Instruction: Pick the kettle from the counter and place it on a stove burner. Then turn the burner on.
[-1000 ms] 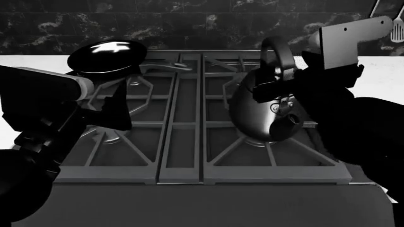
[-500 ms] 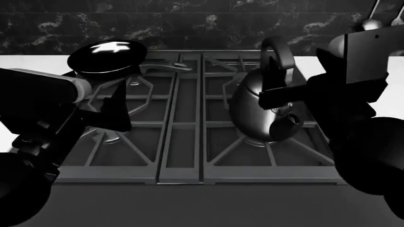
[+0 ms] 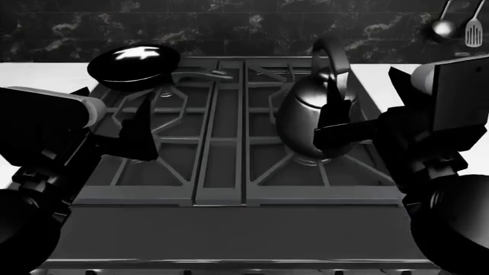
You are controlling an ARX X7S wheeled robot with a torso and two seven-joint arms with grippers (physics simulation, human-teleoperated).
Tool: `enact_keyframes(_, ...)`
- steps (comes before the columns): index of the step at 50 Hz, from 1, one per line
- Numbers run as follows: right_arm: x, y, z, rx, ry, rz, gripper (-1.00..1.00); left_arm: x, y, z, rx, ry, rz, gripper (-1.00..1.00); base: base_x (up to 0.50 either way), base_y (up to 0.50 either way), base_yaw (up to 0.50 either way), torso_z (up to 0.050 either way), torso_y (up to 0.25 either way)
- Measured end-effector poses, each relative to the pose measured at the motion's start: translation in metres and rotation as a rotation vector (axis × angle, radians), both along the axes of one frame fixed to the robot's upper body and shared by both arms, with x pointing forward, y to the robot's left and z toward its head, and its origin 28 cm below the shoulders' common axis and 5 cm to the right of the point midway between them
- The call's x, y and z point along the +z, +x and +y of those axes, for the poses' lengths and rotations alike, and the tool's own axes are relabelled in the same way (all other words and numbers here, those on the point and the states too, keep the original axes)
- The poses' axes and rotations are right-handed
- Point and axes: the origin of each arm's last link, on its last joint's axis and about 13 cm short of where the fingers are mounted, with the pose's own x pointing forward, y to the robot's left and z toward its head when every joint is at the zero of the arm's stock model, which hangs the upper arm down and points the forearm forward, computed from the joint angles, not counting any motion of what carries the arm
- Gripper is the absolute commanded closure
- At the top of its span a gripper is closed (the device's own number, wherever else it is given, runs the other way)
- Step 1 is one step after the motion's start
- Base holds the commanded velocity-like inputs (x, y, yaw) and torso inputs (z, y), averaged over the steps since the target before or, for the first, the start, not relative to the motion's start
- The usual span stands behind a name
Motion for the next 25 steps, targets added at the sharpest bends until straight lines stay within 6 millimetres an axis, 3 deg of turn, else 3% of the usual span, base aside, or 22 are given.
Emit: enact_keyframes(25,-0.012,-0.013,-0.001,-0.008,0.022,-0.010,-1.00,-0.006,-0.003,0.001,0.011,-0.042,-0.015,-1.00,-0.12,0.00,0.00,0.000,0.000)
